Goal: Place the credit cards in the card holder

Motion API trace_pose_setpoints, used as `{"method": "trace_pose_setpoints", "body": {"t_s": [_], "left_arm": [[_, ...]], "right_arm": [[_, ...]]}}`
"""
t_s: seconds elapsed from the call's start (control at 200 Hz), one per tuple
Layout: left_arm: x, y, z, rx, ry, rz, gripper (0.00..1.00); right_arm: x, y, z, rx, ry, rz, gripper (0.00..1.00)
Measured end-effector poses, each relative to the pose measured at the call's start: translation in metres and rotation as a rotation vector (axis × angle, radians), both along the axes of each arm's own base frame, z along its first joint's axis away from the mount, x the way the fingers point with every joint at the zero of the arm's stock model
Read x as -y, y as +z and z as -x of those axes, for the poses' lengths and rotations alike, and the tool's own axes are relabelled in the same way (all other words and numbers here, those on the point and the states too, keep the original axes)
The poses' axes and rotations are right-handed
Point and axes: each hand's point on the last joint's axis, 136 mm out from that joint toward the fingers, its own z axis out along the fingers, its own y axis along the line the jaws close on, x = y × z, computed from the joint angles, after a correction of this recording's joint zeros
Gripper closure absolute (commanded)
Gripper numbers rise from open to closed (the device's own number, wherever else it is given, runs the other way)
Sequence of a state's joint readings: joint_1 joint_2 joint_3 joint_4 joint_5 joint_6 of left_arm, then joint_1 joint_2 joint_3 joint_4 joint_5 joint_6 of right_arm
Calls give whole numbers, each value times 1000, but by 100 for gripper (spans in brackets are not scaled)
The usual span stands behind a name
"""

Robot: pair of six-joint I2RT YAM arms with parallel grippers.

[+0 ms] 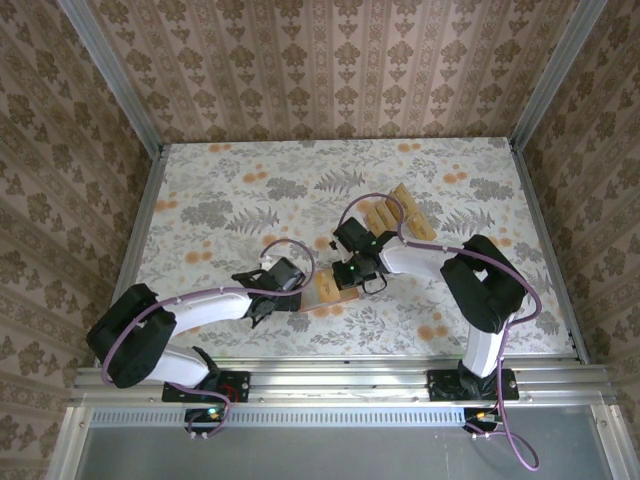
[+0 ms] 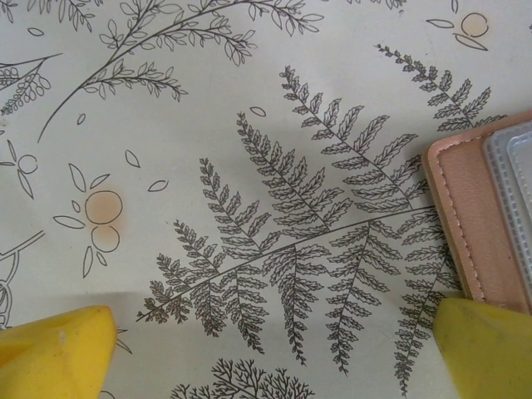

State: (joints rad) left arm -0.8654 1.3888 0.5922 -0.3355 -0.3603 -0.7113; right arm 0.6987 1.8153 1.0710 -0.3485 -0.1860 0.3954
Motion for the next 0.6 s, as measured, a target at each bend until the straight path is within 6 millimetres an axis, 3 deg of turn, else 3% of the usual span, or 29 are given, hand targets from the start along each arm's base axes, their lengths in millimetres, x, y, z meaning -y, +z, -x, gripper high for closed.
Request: {"method": "trace_pose_setpoints", "body": {"t_s": [0.415, 0.6], "left_arm": [[2, 0, -1, 6, -4, 4, 0], [2, 0, -1, 7, -4, 4, 0]], "right_arm": [[-1, 4, -5, 18, -7, 6, 100], [-2, -3, -4, 2, -3, 7, 100]]}}
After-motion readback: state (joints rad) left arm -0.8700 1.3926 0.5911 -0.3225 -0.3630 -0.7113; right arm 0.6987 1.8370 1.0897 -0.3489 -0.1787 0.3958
